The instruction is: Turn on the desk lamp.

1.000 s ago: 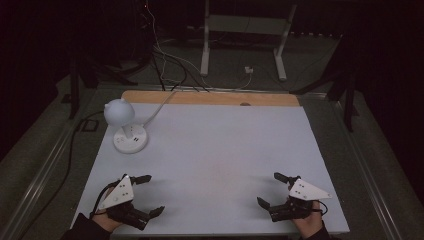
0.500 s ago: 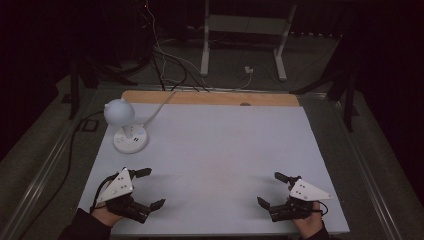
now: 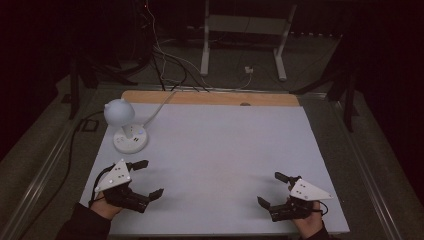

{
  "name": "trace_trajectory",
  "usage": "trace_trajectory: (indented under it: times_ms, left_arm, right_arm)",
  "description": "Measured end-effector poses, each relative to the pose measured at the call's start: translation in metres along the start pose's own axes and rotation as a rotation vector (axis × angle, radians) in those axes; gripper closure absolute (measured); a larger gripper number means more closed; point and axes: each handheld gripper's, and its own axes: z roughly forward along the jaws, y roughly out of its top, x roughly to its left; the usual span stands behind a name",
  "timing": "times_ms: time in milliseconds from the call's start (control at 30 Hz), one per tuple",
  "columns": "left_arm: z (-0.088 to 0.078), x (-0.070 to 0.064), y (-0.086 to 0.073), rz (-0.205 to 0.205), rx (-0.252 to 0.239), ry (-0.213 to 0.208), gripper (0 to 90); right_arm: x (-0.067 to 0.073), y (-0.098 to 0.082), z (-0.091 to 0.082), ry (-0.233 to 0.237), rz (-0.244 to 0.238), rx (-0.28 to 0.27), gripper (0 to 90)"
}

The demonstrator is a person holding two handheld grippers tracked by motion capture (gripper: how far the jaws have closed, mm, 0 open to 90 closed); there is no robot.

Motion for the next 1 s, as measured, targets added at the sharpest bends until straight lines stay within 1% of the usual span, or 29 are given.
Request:
trace_trajectory:
  times_ms: [233, 300, 333, 367, 467, 533, 600, 667, 800, 833, 900, 933, 967, 1000]
  left_arm:
    - [0.001, 0.008, 0.005, -0.024, -0.003, 0.038, 0.4]
    - [0.002, 0.011, 0.007, -0.025, 0.0, 0.052, 0.4]
    - [0.002, 0.011, 0.007, -0.025, 0.0, 0.052, 0.4]
    - [0.003, 0.013, 0.008, -0.036, -0.002, 0.06, 0.4]
    - [0.004, 0.014, 0.008, -0.041, -0.011, 0.071, 0.4]
    - [0.006, 0.015, 0.008, -0.043, -0.005, 0.078, 0.4]
    - [0.008, 0.016, 0.008, -0.046, -0.007, 0.107, 0.4]
    - [0.008, 0.019, 0.008, -0.062, -0.011, 0.112, 0.4]
    - [0.009, 0.025, 0.01, -0.08, -0.016, 0.15, 0.4]
    - [0.009, 0.028, 0.01, -0.096, -0.022, 0.165, 0.4]
    - [0.009, 0.03, 0.01, -0.101, -0.025, 0.17, 0.4]
    - [0.01, 0.033, 0.011, -0.11, -0.023, 0.201, 0.4]
    - [0.01, 0.035, 0.011, -0.115, -0.029, 0.212, 0.4]
    - [0.01, 0.035, 0.011, -0.115, -0.029, 0.212, 0.4]
  right_arm:
    - [0.0, 0.0, 0.0, 0.001, 0.001, 0.001, 0.0]
    - [0.0, 0.0, 0.0, 0.001, -0.001, -0.001, 0.0]
    - [0.0, 0.0, 0.0, 0.001, -0.001, -0.001, 0.0]
    - [0.0, 0.0, -0.001, 0.001, 0.004, -0.003, 0.0]
    - [0.0, 0.0, -0.001, 0.001, 0.006, -0.003, 0.0]
    - [0.0, 0.0, -0.001, 0.0, 0.003, -0.004, 0.0]
    - [-0.001, 0.0, 0.0, 0.001, 0.008, -0.003, 0.0]
    - [0.0, 0.0, 0.0, 0.002, 0.007, -0.001, 0.0]
    - [-0.001, 0.0, 0.0, 0.002, 0.011, -0.004, 0.0]
    - [-0.001, 0.0, 0.0, 0.001, 0.01, -0.003, 0.0]
    - [-0.001, 0.0, -0.001, 0.0, 0.009, -0.004, 0.0]
    - [-0.001, 0.0, -0.001, 0.0, 0.011, -0.005, 0.0]
    - [-0.001, 0.0, 0.0, 0.0, 0.011, -0.005, 0.0]
    - [-0.001, 0.0, 0.0, 0.001, 0.012, -0.006, 0.0]
